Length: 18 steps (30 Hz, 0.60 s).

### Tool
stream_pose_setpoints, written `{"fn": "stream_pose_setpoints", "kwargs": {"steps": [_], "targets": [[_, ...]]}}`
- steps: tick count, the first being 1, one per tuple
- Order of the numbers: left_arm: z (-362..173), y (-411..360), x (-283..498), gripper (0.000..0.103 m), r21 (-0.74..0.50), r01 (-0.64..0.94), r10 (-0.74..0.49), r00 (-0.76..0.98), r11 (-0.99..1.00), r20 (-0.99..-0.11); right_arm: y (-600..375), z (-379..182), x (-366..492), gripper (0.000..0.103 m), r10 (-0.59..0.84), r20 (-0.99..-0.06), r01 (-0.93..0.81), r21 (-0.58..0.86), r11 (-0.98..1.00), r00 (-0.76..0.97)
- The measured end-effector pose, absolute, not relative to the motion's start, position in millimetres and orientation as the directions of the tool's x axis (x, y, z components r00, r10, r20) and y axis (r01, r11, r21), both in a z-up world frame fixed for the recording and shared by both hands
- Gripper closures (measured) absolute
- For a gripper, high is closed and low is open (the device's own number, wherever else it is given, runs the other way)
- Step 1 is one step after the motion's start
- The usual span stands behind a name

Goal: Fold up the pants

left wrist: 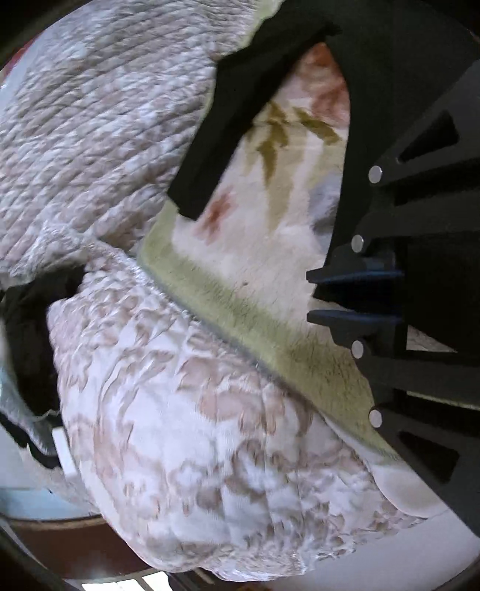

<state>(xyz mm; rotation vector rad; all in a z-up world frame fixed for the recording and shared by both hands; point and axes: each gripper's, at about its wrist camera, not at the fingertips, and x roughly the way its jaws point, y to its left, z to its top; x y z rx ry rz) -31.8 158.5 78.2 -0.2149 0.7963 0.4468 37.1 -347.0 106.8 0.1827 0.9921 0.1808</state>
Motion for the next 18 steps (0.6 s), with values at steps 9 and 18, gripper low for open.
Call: {"fn": "stream_pose_setpoints", "kwargs": {"steps": [9, 18], "targets": [[81.9, 97.3, -27.9, 0.066, -0.13, -0.201, 0.038, 0.666, 0.971, -0.745, -305.7, 94.9, 33.1, 0.045, 0.239, -0.835, -0.217, 0.147, 0.965, 0.496], [76.1, 43.8, -23.6, 0.063, -0.102, -0.093, -0.02, 0.634, 0.99, -0.773, -301.2, 102.3, 29.1, 0.045, 0.227, -0.81, -0.23, 0.117, 0.966, 0.541]]}}
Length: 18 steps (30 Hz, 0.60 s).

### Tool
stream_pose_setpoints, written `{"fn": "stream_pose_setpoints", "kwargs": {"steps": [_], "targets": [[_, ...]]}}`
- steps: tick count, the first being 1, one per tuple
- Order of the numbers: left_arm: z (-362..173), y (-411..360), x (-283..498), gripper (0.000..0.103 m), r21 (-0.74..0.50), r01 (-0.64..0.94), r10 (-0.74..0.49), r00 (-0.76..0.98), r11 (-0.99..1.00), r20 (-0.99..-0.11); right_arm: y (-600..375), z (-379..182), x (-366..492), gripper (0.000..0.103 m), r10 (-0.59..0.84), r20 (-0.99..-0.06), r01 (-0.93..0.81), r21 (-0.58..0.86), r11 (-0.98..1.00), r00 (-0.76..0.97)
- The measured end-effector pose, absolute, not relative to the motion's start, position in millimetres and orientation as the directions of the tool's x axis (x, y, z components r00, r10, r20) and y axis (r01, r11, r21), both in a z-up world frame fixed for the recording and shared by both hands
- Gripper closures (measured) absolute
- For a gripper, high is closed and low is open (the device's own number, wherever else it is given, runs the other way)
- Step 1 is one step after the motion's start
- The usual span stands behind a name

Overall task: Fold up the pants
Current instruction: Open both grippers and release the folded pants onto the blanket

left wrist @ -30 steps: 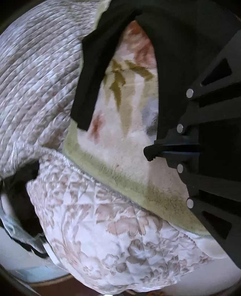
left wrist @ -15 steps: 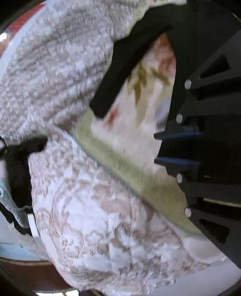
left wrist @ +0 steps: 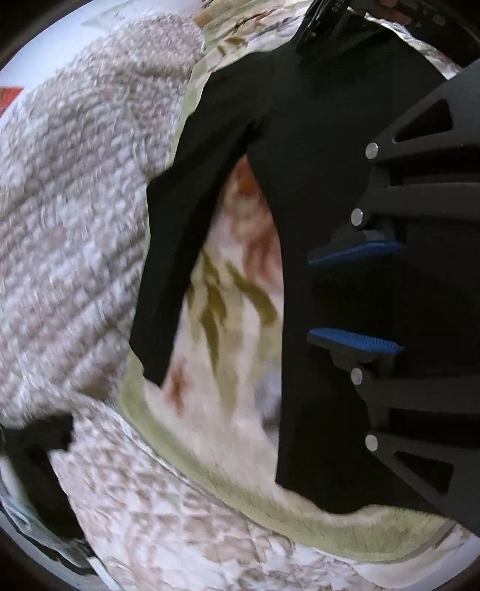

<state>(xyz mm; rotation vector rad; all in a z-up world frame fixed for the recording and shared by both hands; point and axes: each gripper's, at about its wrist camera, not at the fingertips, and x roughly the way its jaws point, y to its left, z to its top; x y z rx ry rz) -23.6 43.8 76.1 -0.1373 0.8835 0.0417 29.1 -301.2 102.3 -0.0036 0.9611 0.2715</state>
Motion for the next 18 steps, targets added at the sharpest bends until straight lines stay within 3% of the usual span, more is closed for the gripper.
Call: {"fn": "stream_pose_setpoints", "kwargs": {"steps": [9, 18], "targets": [[62.9, -19.5, -20.0, 0.059, -0.083, 0.067, -0.107, 0.592, 0.994, -0.799, -271.1, 85.6, 26.3, 0.045, 0.233, -0.852, -0.307, 0.09, 0.947, 0.47], [57.2, -20.1, -27.8, 0.057, -0.048, 0.044, -0.064, 0.596, 0.998, -0.801, -271.2, 91.4, 21.0, 0.044, 0.22, -0.841, -0.314, 0.063, 0.947, 0.494]]}}
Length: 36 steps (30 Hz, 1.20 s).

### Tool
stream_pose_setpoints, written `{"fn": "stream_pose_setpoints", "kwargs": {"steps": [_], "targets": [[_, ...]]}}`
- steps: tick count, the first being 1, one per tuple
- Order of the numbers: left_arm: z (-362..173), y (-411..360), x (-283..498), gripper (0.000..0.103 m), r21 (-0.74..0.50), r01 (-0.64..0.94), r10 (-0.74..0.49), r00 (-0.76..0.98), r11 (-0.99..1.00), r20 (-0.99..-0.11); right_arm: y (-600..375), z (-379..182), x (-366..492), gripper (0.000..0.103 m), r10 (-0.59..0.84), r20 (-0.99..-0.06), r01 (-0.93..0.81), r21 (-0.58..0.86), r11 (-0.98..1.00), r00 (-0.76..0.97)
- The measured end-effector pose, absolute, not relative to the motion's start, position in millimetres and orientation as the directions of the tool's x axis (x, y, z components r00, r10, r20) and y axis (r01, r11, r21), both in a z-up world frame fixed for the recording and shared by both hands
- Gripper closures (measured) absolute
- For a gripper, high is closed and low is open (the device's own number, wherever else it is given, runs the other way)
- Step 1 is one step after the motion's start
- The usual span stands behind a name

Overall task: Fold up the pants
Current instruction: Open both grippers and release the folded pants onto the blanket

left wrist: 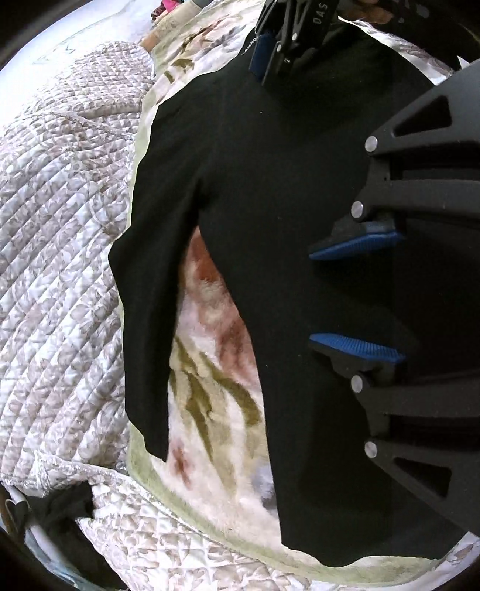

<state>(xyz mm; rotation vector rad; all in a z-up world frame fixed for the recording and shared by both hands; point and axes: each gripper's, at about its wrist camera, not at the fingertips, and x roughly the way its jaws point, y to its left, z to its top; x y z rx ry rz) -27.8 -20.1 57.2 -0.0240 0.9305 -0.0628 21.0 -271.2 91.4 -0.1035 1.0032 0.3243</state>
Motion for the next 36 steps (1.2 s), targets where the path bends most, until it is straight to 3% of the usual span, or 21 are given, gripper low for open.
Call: {"fn": "stream_pose_setpoints", "kwargs": {"steps": [7, 19, 21, 27, 36], "targets": [[60.8, -11.8, -25.7, 0.055, -0.043, 0.025, -0.05, 0.605, 0.999, -0.795, -269.6, 79.9, 27.1, 0.043, 0.207, -0.874, -0.313, 0.067, 0.948, 0.439], [65.1, 90.0, -47.2, 0.055, 0.004, -0.348, 0.226, 0.6, 0.937, -0.767, -269.9, 80.5, 24.7, 0.043, 0.209, -0.869, -0.301, 0.073, 0.951, 0.449], [57.9, 106.1, -44.7, 0.054, -0.025, -0.386, 0.216, 0.568, 0.922, -0.794, -272.8, 81.1, 25.1, 0.043, 0.217, -0.864, -0.288, 0.088, 0.954, 0.454], [57.1, 103.8, -42.4, 0.053, -0.035, -0.378, 0.204, 0.574, 0.925, -0.793, -279.6, 86.2, 26.0, 0.043, 0.214, -0.847, -0.257, 0.095, 0.962, 0.487], [62.0, 44.1, -26.6, 0.048, -0.037, -0.158, 0.065, 0.591, 0.987, -0.804, -281.9, 89.0, 27.8, 0.043, 0.255, -0.851, -0.271, 0.14, 0.952, 0.459]]}}
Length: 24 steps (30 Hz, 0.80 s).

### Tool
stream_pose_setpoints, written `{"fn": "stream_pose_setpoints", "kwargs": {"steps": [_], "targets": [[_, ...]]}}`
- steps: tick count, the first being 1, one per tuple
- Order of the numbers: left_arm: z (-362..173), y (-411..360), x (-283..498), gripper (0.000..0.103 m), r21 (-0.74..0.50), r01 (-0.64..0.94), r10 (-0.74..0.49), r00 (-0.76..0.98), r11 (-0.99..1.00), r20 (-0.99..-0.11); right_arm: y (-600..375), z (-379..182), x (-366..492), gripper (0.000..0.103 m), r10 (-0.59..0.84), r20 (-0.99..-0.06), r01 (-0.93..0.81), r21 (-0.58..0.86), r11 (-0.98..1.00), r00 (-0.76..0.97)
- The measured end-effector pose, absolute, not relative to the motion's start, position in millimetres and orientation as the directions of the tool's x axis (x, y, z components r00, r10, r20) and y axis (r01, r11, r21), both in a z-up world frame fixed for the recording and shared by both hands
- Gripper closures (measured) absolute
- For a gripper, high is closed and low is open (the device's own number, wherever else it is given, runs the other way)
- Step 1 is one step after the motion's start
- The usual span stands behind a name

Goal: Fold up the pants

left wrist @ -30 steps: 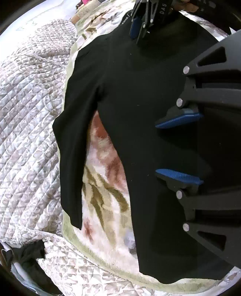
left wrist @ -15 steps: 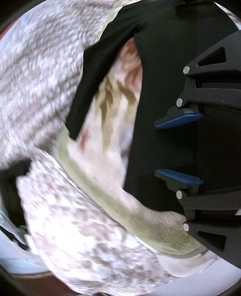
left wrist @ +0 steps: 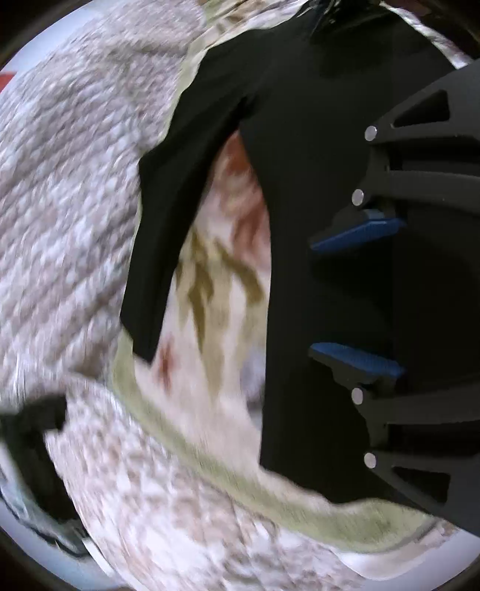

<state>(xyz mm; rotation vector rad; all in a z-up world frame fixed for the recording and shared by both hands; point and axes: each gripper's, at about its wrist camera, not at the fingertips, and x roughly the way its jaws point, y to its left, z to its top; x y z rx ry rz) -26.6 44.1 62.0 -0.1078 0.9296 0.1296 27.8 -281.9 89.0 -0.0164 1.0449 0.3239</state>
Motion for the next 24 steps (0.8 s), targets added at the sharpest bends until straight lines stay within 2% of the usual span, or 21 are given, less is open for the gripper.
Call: {"fn": "stream_pose_setpoints", "kwargs": {"steps": [6, 8, 16, 18, 20, 24], "targets": [[57.0, 17.8, -7.1, 0.048, -0.049, -0.051, -0.013, 0.542, 0.997, -0.84, -274.7, 88.1, 35.3, 0.041, 0.258, -0.879, -0.32, 0.13, 0.938, 0.401], [58.7, 12.4, 3.5, 0.045, -0.054, -0.022, -0.034, 0.529, 0.998, -0.848, -272.3, 91.9, 43.5, 0.034, 0.269, -0.88, -0.343, 0.131, 0.93, 0.391], [72.6, 7.2, 81.9, 0.04, -0.026, 0.042, -0.044, 0.523, 0.999, -0.851, -278.0, 88.3, 117.6, 0.031, 0.262, -0.909, -0.349, 0.143, 0.926, 0.324], [79.1, 9.5, 107.4, 0.033, -0.044, 0.042, -0.06, 0.54, 0.998, -0.84, -279.4, 94.0, 139.8, 0.031, 0.26, -0.902, -0.358, 0.129, 0.925, 0.345], [84.1, 11.2, 134.1, 0.03, -0.065, 0.035, -0.073, 0.56, 0.997, -0.826, -279.8, 98.6, 163.5, 0.027, 0.288, -0.884, -0.386, 0.137, 0.912, 0.367], [82.4, 7.5, 184.5, 0.025, -0.062, 0.038, -0.073, 0.57, 0.997, -0.819, -276.4, 94.1, 210.3, 0.027, 0.263, -0.876, -0.406, 0.086, 0.91, 0.404]]}}
